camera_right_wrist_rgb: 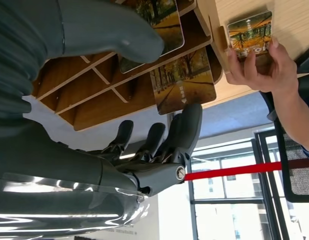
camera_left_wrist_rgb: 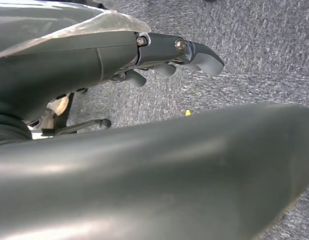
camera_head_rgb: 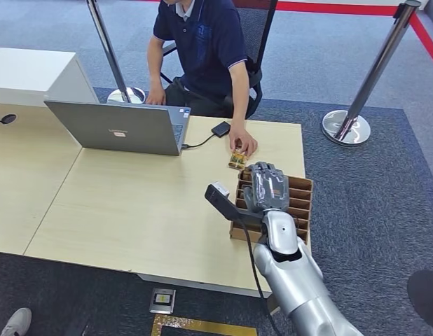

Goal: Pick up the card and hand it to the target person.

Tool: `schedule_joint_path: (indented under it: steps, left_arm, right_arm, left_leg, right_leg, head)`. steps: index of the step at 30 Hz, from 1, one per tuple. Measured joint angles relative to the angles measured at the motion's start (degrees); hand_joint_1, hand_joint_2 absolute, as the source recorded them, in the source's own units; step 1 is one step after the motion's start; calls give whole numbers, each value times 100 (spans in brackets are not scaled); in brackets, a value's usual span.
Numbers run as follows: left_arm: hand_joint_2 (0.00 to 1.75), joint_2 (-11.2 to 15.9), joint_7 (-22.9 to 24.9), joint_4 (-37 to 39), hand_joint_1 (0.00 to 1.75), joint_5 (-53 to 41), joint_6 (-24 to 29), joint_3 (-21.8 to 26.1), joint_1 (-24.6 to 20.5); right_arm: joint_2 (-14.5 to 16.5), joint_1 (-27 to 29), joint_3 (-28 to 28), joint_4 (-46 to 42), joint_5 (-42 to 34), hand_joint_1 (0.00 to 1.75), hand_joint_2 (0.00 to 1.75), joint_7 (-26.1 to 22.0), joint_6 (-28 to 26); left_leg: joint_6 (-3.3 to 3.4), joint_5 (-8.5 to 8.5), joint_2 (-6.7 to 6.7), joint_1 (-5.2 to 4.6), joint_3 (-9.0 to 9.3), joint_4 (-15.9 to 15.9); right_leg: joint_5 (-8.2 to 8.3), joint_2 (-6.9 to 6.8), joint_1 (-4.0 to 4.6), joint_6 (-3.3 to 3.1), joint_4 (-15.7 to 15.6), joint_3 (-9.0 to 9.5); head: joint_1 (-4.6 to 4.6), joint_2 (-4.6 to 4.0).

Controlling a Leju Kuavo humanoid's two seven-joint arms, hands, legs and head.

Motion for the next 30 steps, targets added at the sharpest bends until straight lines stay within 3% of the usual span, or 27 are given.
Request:
schedule_joint_path:
  steps: [5, 8, 11, 30]
  left_arm:
    - [0, -4, 0, 3, 0, 15, 2, 0, 0]
    - [0, -9, 0, 3, 0, 19, 1, 1, 0]
    - [0, -11, 0, 3, 0, 22, 0, 2, 0]
    - [0, -11, 0, 3, 0, 18, 1, 2, 0]
  right_arm:
    - [-9, 10, 0, -2, 1, 101, 175, -82, -2]
    - [-8, 39, 0, -4, 12, 80, 175, -103, -8]
    - [-8, 95, 0, -7, 17, 71, 175, -106, -5]
    - [-15, 224, -52, -2, 15, 73, 175, -47, 25]
  left_leg:
    - [0, 0, 0, 0, 0, 0]
    - [0, 0, 0, 0, 0, 0]
    - [0, 0, 0, 0, 0, 0]
    - [0, 0, 0, 0, 0, 0]
  right_leg:
    - [0, 0, 0, 0, 0, 0]
    - [0, 0, 0, 0, 0, 0]
    - [0, 0, 0, 0, 0, -1]
    - [0, 0, 0, 0, 0, -1]
  head:
    - [0, 0]
    - [0, 0]
    - [1, 0]
    - [1, 0]
